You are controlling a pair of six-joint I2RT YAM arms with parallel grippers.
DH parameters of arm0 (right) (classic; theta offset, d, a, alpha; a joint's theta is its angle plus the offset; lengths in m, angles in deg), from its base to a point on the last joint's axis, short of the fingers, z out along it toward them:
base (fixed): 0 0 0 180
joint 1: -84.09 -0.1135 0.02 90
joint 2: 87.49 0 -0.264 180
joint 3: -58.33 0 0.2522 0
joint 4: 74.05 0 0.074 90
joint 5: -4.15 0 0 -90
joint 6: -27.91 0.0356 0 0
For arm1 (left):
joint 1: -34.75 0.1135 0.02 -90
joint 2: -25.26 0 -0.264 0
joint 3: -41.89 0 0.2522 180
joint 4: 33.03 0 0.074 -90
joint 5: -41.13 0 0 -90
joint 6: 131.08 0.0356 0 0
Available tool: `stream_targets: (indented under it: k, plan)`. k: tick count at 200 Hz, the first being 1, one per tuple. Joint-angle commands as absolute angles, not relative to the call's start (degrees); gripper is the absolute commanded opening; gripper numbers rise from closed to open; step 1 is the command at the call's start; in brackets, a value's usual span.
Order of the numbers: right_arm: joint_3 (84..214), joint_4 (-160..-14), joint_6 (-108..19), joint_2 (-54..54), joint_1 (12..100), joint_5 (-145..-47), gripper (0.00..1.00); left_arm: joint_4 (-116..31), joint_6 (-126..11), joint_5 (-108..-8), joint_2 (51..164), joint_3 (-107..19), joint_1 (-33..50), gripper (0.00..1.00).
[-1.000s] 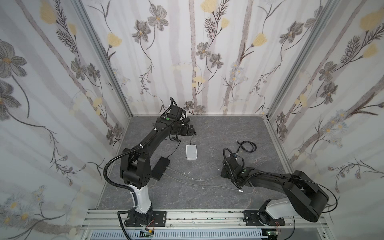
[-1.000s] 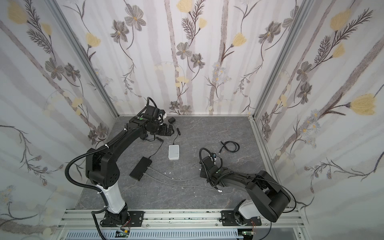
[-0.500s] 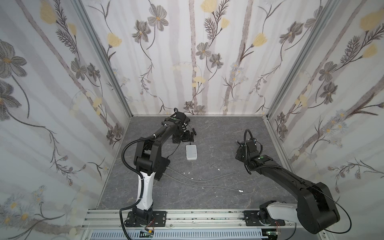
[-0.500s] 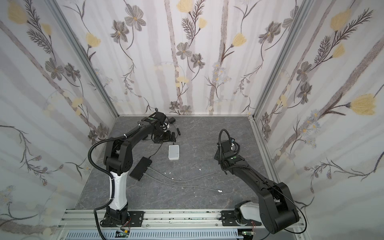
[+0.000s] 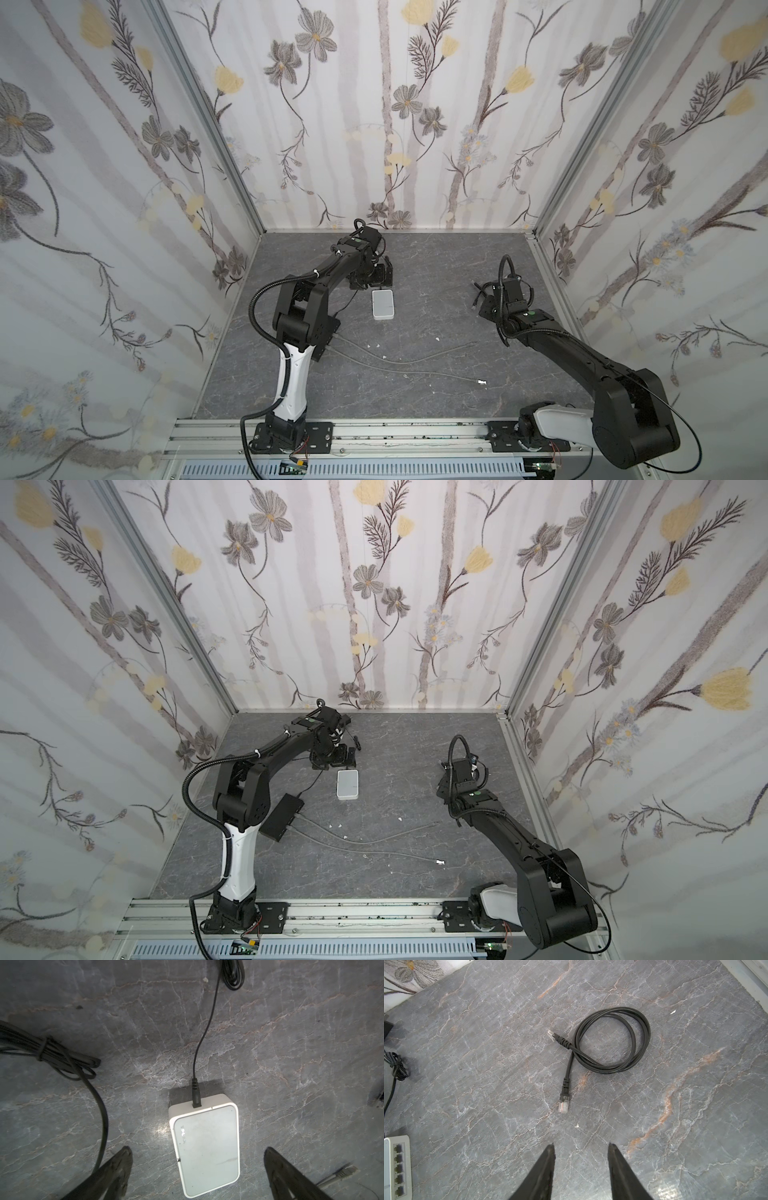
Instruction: Insert the plug into the switch port
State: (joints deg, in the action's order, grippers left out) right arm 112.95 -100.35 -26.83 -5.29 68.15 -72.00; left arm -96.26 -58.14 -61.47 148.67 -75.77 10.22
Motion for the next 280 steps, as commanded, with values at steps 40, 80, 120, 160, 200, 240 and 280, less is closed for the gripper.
stream_targets:
  k: [40, 80, 120, 160, 200, 240, 280]
  plan:
    - [117.0, -97.7, -29.1, -2.2, 69.0, -68.2, 0.44, -96.1, -59.4, -59.7, 152.6, -77.1, 9.0, 1.0]
    - [120.2, -95.5, -32.3, 3.6, 70.5, -67.1, 0.52, -91.2, -59.7, -66.4, 154.0, -77.5, 8.9, 1.0]
    - [124.2, -94.3, -34.2, 15.3, 73.1, -71.4, 0.6, -86.3, -60.2, -73.3, 153.8, -75.6, 8.8, 1.0]
    - [127.0, -96.0, -34.0, 17.8, 74.4, -72.8, 0.64, -94.1, -57.0, -67.7, 158.2, -81.1, 7.7, 1.0]
    - [126.4, -95.9, -34.0, 16.8, 74.5, -73.0, 0.64, -99.5, -51.4, -56.6, 159.5, -83.8, 4.8, 1.0]
    - [126.3, -95.9, -34.1, 16.4, 75.1, -72.3, 0.64, -101.4, -46.9, -50.4, 160.0, -84.4, 1.1, 1.0]
    - [126.1, -96.0, -34.4, 15.6, 75.2, -71.2, 0.64, -102.2, -44.2, -48.0, 160.3, -84.4, -0.8, 0.96]
